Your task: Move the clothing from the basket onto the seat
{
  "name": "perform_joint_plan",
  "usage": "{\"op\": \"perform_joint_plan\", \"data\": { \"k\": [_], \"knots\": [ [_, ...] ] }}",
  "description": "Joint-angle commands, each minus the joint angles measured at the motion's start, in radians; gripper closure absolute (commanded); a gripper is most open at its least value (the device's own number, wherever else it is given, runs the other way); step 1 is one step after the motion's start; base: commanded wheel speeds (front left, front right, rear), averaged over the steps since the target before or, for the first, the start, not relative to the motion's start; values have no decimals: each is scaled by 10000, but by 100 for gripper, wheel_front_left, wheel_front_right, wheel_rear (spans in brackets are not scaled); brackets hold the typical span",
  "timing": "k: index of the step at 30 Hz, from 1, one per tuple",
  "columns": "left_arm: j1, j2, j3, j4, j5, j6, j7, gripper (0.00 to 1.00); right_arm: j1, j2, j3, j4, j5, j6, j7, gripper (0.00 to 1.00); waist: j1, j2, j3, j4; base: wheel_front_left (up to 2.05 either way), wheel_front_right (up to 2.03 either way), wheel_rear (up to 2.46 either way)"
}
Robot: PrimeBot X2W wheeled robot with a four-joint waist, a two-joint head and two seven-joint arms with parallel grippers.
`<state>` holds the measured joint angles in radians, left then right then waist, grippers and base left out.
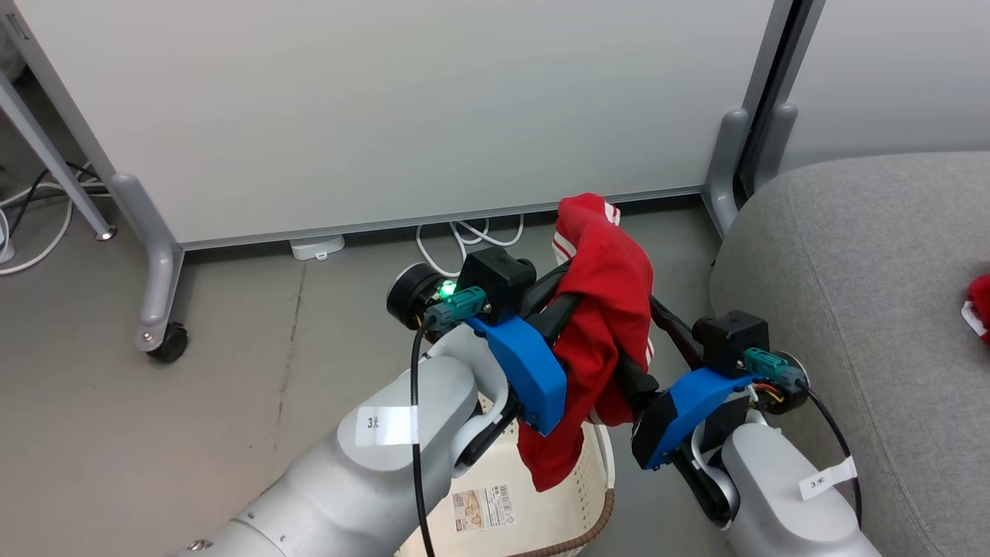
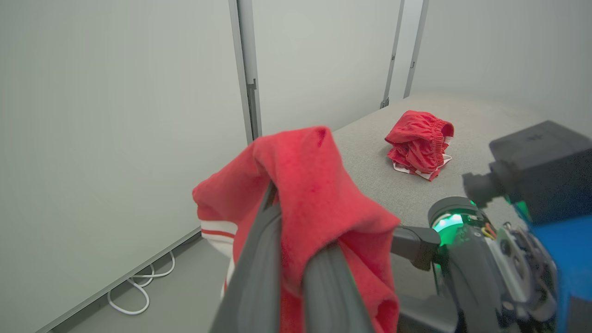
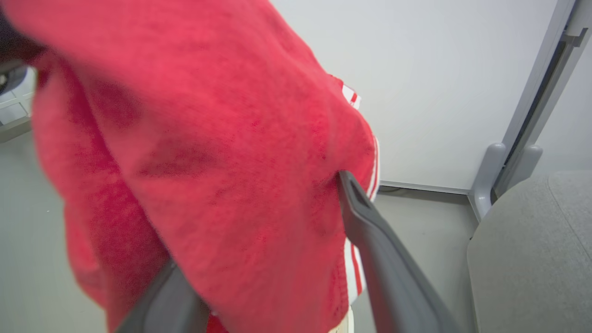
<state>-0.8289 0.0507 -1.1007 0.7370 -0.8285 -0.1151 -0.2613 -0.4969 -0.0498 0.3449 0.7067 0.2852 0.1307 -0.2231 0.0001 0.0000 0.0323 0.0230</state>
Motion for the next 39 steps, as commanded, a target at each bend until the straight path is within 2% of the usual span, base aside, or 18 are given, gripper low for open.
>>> {"op": "perform_joint_plan", "data": {
  "k": [1,5,6,7,8,21,29,30,32,33,34,35,39],
  "knots": [
    [-133,-4,-18,-42,-59,64,-55,100,-183,-11,41,131,65,1,-109,0,-1,0,-27,17,0,0,0],
    [-79,-2,-120,-93,-142,83,-56,100,-420,-11,225,610,346,1,-244,0,-1,0,-99,48,0,0,0],
    [-63,-2,-144,-93,-154,82,-56,100,-457,-10,293,717,459,1,-263,44,-1,0,-115,49,0,0,0],
    [-51,-4,-160,-84,-157,85,-56,100,-514,-10,342,801,495,1,-290,78,-1,0,-128,48,0,0,0],
    [-36,-4,-167,-64,-162,84,-56,100,-567,-10,396,882,571,1,-290,100,-1,0,-145,45,0,0,0],
    [47,-3,-85,17,-167,120,-57,100,-754,-10,761,1263,1240,1,-424,100,-1,0,-141,-77,0,0,0],
    [81,-3,84,94,-55,142,-55,100,-689,-10,557,998,1295,1,-434,100,-1,0,-84,-160,0,0,0],
    [98,-3,110,94,-39,139,-55,95,-673,-10,527,974,1293,1,-434,100,-1,0,-76,-161,0,0,0],
    [138,-3,164,110,37,125,-55,71,-644,-10,481,932,1278,1,-435,100,-1,0,-60,-155,0,0,0],
    [154,-3,200,122,47,117,-55,63,-632,-10,461,919,1272,1,-435,100,-1,0,-53,-150,0,0,0],
    [181,-3,254,119,82,119,-55,39,-621,-10,446,904,1275,1,-436,100,-1,0,-46,-145,0,0,0],
    [213,-3,333,88,117,140,-57,0,-608,-10,434,887,1298,1,-436,100,-1,0,-39,-142,0,0,0],
    [502,-3,715,-91,428,150,-54,0,-589,-10,407,804,1397,1,-436,100,-1,0,12,-140,0,0,0]
  ]
}}
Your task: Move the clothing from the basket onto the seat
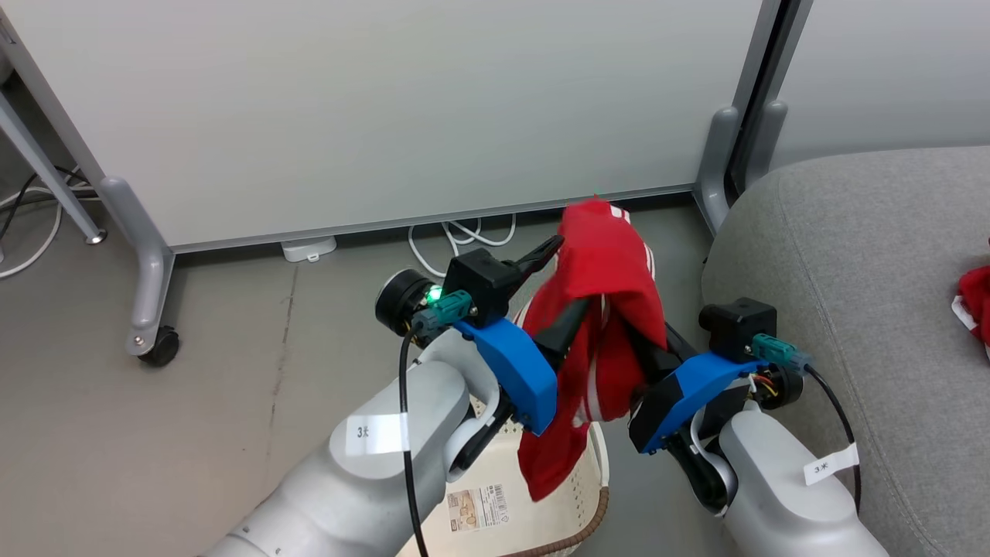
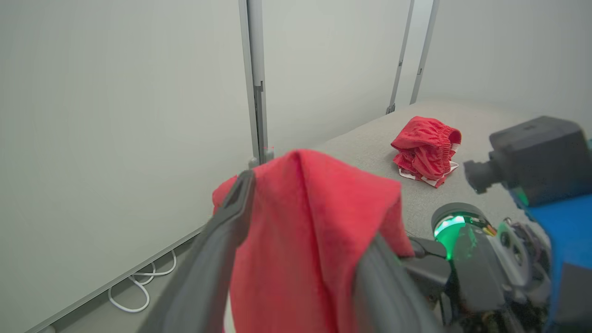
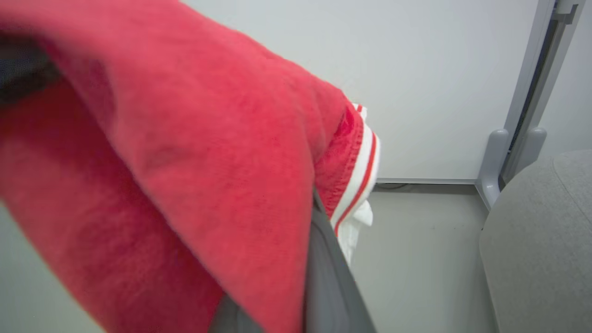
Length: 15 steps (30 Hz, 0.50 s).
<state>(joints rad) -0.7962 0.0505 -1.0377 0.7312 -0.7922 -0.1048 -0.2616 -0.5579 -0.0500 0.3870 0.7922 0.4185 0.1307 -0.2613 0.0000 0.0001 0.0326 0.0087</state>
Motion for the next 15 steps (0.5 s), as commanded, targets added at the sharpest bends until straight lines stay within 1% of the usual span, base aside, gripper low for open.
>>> {"op": "perform_joint_plan", "data": {
  "k": [1,7,15],
  "knots": [
    [175,-1,84,-33,65,47,-50,0,21,-8,-15,-52,64,1,-55,100,0,-1,8,3,0,0,0],
    [1048,202,1027,-672,849,-63,-50,0,26,-8,-179,-202,73,1,-55,100,0,-1,118,60,0,0,0],
    [2762,729,2548,-1964,1993,-200,-47,0,71,-8,-401,-349,-24,1,-56,100,0,-1,274,144,0,0,0]
  ]
}}
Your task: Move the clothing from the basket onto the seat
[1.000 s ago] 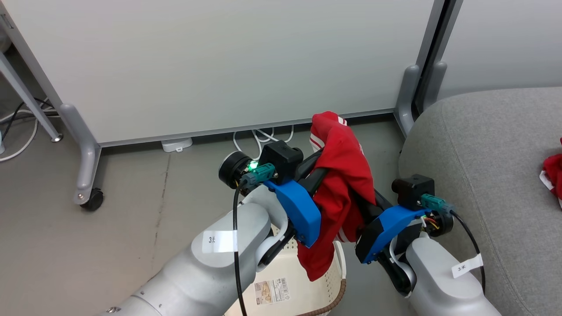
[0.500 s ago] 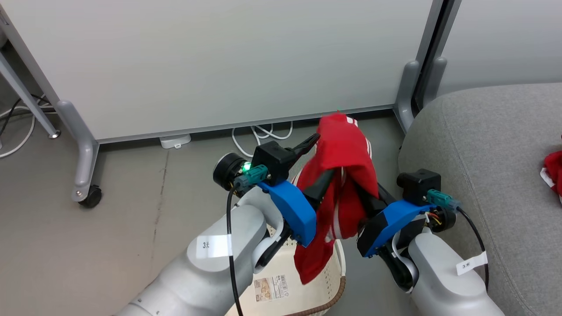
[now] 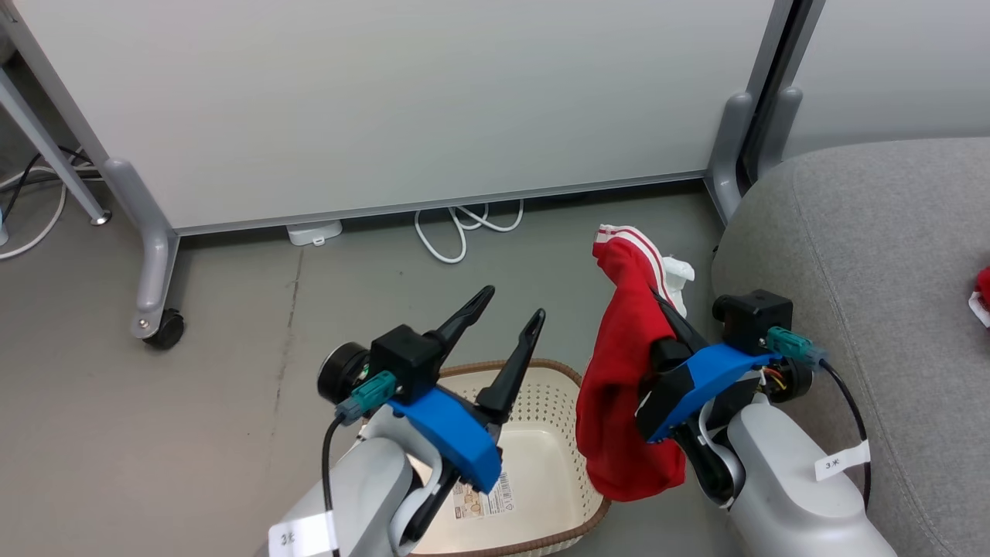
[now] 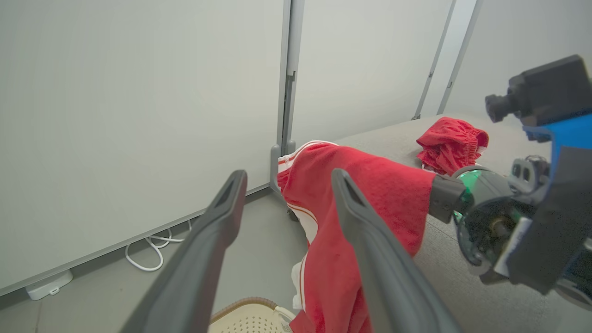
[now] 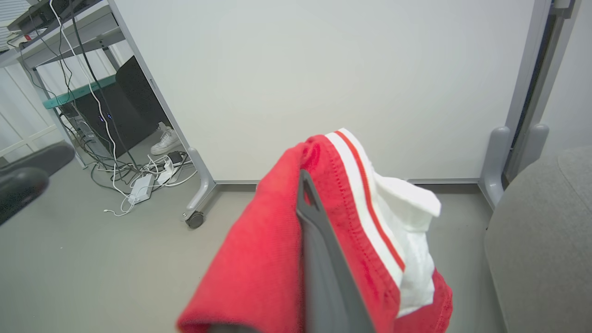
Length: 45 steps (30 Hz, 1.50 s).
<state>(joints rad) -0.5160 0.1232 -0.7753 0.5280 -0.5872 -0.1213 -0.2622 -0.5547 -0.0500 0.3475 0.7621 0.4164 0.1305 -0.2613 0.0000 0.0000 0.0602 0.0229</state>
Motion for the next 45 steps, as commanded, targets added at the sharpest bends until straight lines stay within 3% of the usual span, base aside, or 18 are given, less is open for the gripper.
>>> {"op": "perform_joint_plan", "data": {
  "k": [1,12,18,34,45],
  "knots": [
    [178,72,130,-88,92,-49,-38,0,43,-8,-32,-71,-19,3,-56,100,0,0,20,9,0,0,0],
    [2334,407,2354,-1590,1473,-92,-35,0,99,-8,-143,-190,-55,3,-56,100,0,0,120,-2,0,0,0],
    [3052,446,3098,-2071,1986,-98,-37,0,83,-8,-215,-206,-118,3,-56,100,0,0,160,-9,0,0,0],
    [3486,262,3530,-2270,2269,-99,-37,0,152,-8,-173,-247,-65,3,-57,100,0,0,181,-329,0,0,0],
    [3451,339,3607,-2378,2291,-99,-36,0,169,-8,-93,-312,32,3,-57,100,0,0,261,-1373,0,0,0]
  ]
}}
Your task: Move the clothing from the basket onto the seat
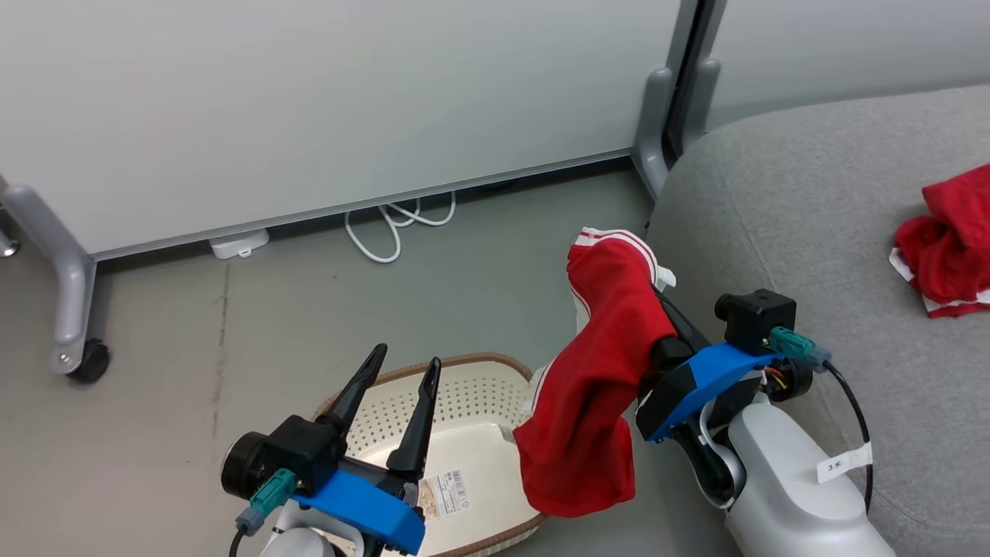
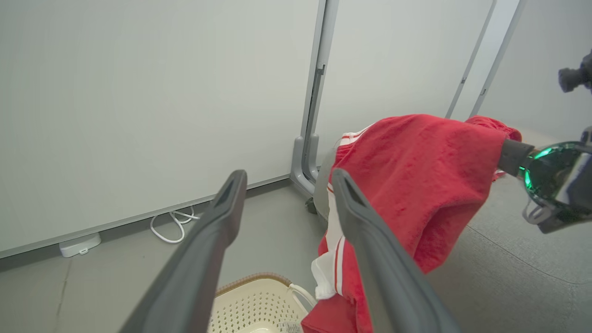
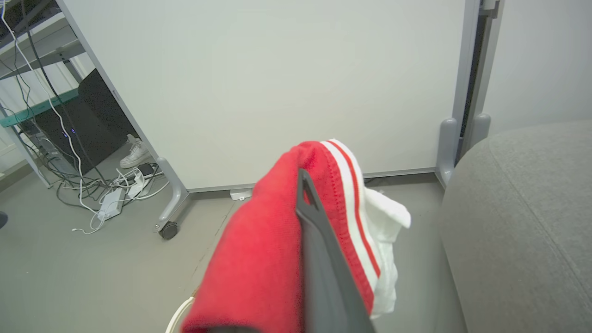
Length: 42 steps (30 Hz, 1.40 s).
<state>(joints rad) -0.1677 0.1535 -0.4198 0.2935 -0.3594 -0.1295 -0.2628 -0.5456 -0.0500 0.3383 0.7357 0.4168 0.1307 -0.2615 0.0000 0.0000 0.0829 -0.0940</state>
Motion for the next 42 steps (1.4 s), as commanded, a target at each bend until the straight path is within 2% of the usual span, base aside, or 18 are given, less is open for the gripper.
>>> {"op": "perform_joint_plan", "data": {
  "k": [1,18,27,33,42],
  "knots": [
    [-48,30,65,-41,15,-16,-30,0,76,-8,6,-48,20,1,-53,100,0,0,47,-341,0,0,0],
    [-345,231,-38,-129,95,-17,-30,0,140,-5,-209,-343,161,1,-53,100,0,0,525,-3000,0,0,0],
    [-397,371,-71,-75,146,-17,-30,0,267,-2,-278,-504,286,1,-53,100,0,0,655,-3984,0,0,0],
    [-418,429,-105,-36,157,-17,-30,0,355,-3,-317,-548,317,3,-54,100,0,0,692,-4505,0,0,0],
    [-653,418,-370,67,23,-17,-30,0,555,-2,-551,-633,206,1,-54,100,0,0,677,-4571,0,0,0]
  ]
}}
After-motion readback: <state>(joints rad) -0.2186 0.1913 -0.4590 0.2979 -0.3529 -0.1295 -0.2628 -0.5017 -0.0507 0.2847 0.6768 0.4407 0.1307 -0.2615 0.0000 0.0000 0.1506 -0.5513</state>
